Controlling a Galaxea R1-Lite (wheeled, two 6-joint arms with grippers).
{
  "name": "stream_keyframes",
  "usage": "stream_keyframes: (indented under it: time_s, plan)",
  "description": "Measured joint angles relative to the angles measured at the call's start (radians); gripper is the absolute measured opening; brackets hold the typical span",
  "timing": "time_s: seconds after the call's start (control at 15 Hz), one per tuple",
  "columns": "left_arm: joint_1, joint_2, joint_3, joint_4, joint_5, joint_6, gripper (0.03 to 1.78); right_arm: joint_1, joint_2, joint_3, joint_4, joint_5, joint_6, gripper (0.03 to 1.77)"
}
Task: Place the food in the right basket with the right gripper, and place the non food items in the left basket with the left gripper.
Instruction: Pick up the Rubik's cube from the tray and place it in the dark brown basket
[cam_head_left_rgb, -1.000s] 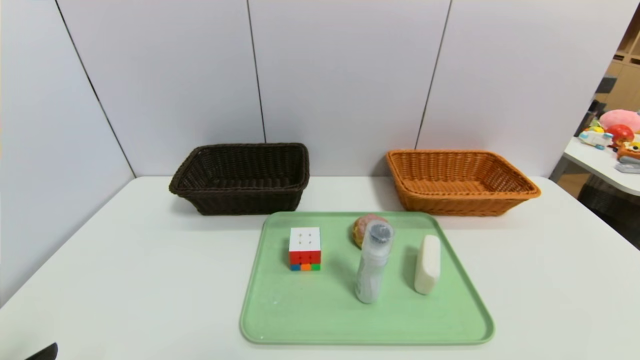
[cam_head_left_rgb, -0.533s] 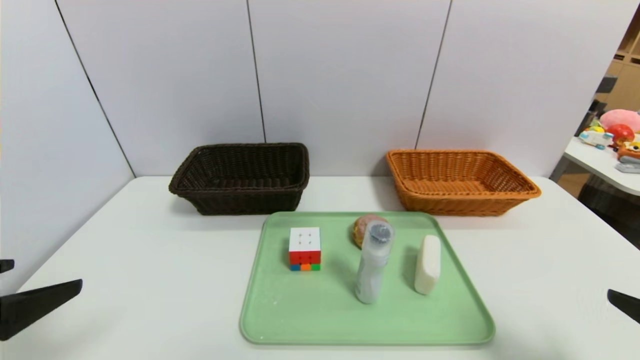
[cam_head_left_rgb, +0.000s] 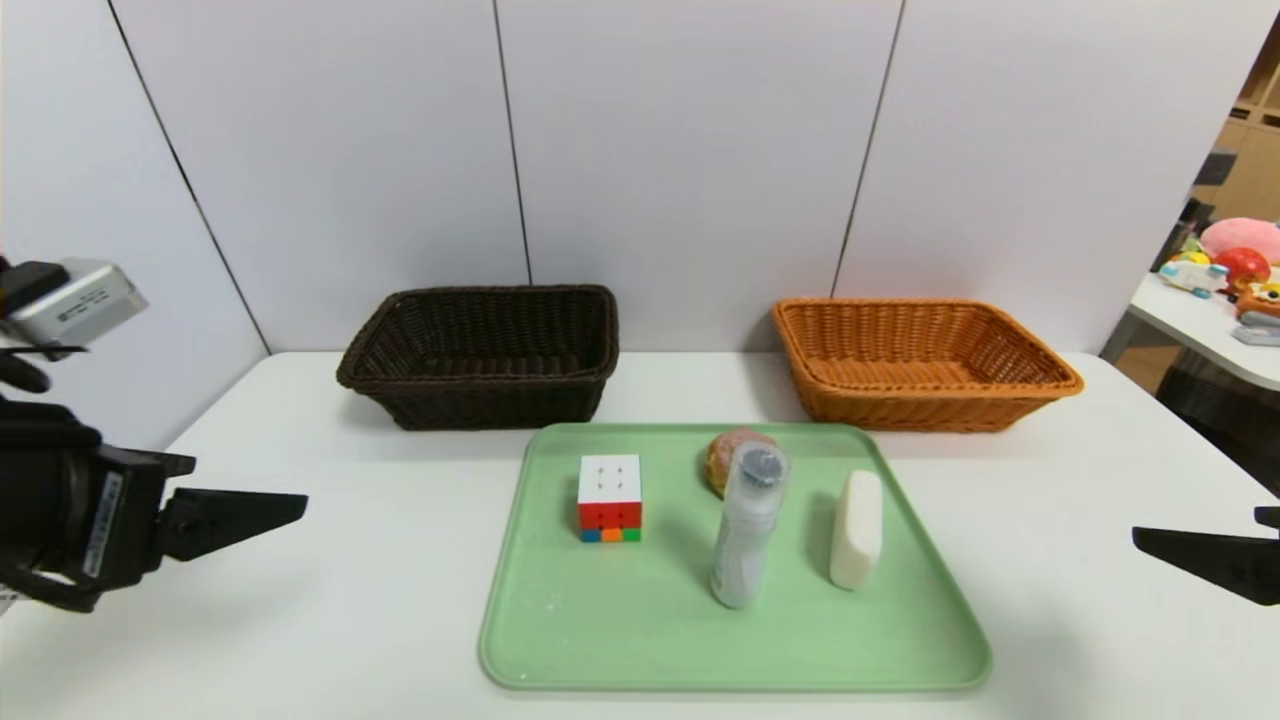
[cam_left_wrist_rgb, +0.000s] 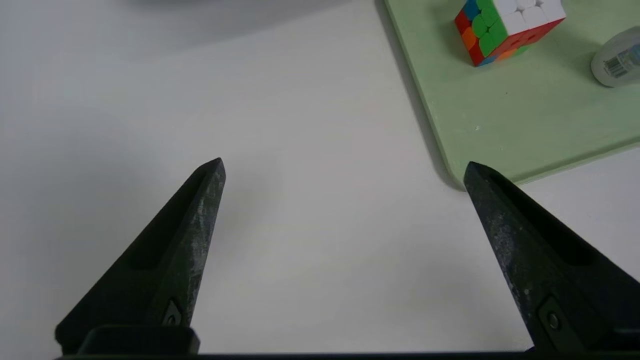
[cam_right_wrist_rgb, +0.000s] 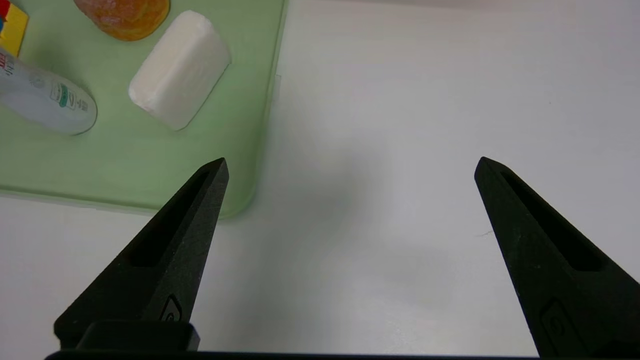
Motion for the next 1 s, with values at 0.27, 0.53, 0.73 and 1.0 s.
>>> stream_keyframes:
  time_s: [0.27, 0.53, 0.73, 1.0]
  plan:
    - [-0.129, 0.130, -0.028, -0.048, 0.001, -0.041, 1.69, 0.030, 0.124, -0.071, 0.024, 0.004, 0.002, 1.70]
    - [-0.245, 0.218, -0.100, -0.058, 0.006, -0.093, 1.69, 0.057, 0.207, -0.131, 0.073, 0.043, 0.018, 1.70]
    - [-0.319, 0.262, -0.132, -0.058, 0.006, -0.105, 1.69, 0.093, 0.237, -0.168, 0.076, 0.062, 0.048, 1.70]
    - [-0.377, 0.322, -0.140, -0.060, 0.001, -0.102, 1.69, 0.152, 0.271, -0.191, 0.069, 0.065, 0.063, 1.70]
